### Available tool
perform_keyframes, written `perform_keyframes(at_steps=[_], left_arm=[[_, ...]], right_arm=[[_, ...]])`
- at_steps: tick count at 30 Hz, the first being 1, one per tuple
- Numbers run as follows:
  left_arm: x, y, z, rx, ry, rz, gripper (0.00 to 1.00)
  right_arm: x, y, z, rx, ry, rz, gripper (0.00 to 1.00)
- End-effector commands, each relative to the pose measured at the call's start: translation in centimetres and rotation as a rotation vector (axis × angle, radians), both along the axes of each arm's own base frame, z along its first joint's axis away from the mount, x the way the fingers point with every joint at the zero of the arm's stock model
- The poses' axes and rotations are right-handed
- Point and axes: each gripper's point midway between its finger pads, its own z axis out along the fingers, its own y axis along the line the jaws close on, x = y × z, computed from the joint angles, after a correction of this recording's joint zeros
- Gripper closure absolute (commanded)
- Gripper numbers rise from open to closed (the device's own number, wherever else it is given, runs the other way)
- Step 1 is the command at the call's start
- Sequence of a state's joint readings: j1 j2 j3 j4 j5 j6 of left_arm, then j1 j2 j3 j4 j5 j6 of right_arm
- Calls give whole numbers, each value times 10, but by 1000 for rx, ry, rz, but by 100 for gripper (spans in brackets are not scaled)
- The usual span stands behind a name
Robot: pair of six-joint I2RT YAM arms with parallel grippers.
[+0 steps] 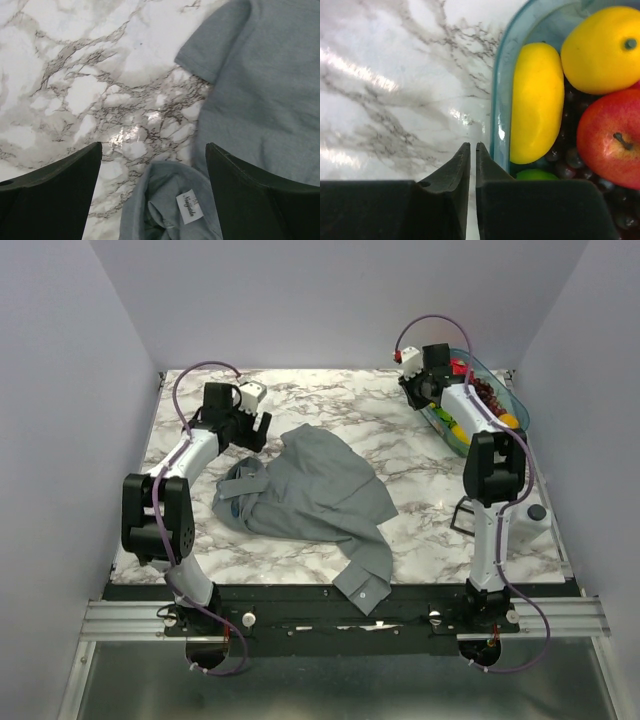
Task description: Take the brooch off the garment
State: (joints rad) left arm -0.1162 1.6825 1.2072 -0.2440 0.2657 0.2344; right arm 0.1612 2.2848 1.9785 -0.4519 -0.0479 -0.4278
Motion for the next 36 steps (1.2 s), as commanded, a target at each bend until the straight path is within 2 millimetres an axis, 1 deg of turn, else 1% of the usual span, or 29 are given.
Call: perform_keyframes(at_steps=[1, 2, 3, 4, 5, 7, 8, 9, 10, 13, 16, 18, 19, 21, 22, 23, 24, 25, 26, 27, 28, 29, 30, 31, 32, 33, 34, 35, 36], left_arm=[[-2, 35, -19, -46, 154, 160, 9], [-3, 35, -20, -65, 169, 160, 9], [-5, 38, -23, -75, 185, 170, 10], [-7, 40, -27, -79, 198, 173, 10], [-11, 41, -32, -79, 213, 173, 10], [-13, 41, -40, -76, 235, 177, 10], [-14, 41, -42, -78, 245, 179, 11], [-14, 40, -45, -82, 259, 178, 12], [-18, 47, -53, -92, 297, 191, 16], [-25, 48, -61, -99, 335, 182, 18], [-36, 51, -70, -94, 381, 179, 21], [-37, 53, -66, -94, 382, 170, 21], [-33, 58, -55, -106, 342, 181, 20], [-34, 56, -37, -154, 272, 158, 11], [-28, 54, -4, -165, 144, 126, 10], [-39, 46, -1, -184, 121, 71, 9], [-44, 41, 10, -164, 62, -7, 8], [-55, 36, 31, -154, 1, -66, 7], [-69, 28, 29, -145, 5, -123, 7], [-83, 17, 33, -159, 5, -200, 6], [-107, 15, 27, -102, 32, -307, 6], [-121, 11, 21, -91, 61, -365, 7], [-132, 10, 14, -73, 81, -410, 7], [-145, 12, 6, -45, 113, -457, 7], [-154, 12, -5, -39, 140, -474, 8], [-158, 13, -11, -35, 151, -480, 8], [-154, 14, -14, -27, 134, -475, 8], [-156, 13, -21, -44, 150, -454, 8], [-153, 11, -21, -53, 138, -446, 8]], right_arm=[[-61, 55, 20, 117, 129, 410, 48], [-73, 71, 16, 112, 152, 471, 43], [-81, 79, 13, 100, 167, 510, 40], [-92, 83, 1, 72, 193, 556, 37], [-100, 97, -3, 59, 200, 596, 36], [-107, 108, -13, 45, 209, 628, 36], [-110, 120, -14, 44, 212, 651, 36], [-112, 126, -18, 47, 226, 663, 36], [-118, 139, -29, 51, 263, 682, 36], [-122, 151, -34, 50, 267, 722, 35], [-135, 158, -40, 28, 288, 769, 35], [-141, 162, -32, 48, 294, 782, 35], [-148, 163, -30, 66, 322, 771, 35], [-154, 164, -19, 89, 326, 763, 36], [-163, 161, -20, 97, 349, 750, 36], [-167, 159, -17, 100, 352, 744, 36], [-173, 159, -1, 105, 322, 751, 36], [-186, 153, -7, 107, 347, 755, 36], [-196, 150, -7, 111, 355, 762, 36], [-205, 150, -1, 128, 349, 784, 36], [-215, 149, 16, 127, 307, 821, 37], [-236, 143, 5, 132, 348, 838, 37], [-248, 144, 8, 149, 345, 865, 37], [-257, 142, 20, 143, 299, 901, 37], [-277, 139, 7, 144, 338, 921, 37], [-288, 139, 4, 145, 344, 945, 37], [-295, 138, 2, 128, 336, 974, 37], [-303, 141, 3, 119, 333, 996, 36], [-312, 139, -4, 120, 357, 1002, 36]])
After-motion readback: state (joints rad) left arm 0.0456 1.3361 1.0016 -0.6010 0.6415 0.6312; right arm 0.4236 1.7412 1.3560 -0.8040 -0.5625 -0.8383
